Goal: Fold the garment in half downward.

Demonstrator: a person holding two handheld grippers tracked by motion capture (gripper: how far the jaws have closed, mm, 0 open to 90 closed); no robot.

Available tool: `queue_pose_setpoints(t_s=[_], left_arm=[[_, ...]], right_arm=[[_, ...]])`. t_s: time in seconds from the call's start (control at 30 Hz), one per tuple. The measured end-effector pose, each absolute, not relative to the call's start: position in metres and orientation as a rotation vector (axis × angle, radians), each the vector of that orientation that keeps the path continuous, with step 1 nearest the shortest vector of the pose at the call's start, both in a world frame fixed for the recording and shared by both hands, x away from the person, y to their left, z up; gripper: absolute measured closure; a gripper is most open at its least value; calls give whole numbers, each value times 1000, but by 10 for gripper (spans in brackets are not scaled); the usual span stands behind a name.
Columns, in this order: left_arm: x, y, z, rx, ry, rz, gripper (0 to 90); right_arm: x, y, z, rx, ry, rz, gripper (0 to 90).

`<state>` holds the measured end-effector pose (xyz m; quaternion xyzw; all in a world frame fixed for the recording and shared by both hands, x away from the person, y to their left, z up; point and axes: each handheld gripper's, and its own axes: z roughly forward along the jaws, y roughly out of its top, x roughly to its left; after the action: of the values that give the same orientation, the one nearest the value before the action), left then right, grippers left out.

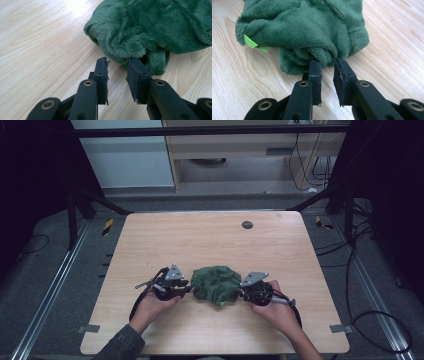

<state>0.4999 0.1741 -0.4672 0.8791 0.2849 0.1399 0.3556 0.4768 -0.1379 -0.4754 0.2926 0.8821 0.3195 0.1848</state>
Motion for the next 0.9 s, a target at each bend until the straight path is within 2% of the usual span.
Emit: queue_pose_setpoints(t_s=[0.5, 0.9], left_arm=[[500, 176, -469, 2270, 738, 351, 697], [504, 192, -470, 2272, 772, 350, 701]], right_arm=[[472, -159, -472, 875, 2460, 883, 687], [486, -173, -473, 929, 2470, 886, 664]])
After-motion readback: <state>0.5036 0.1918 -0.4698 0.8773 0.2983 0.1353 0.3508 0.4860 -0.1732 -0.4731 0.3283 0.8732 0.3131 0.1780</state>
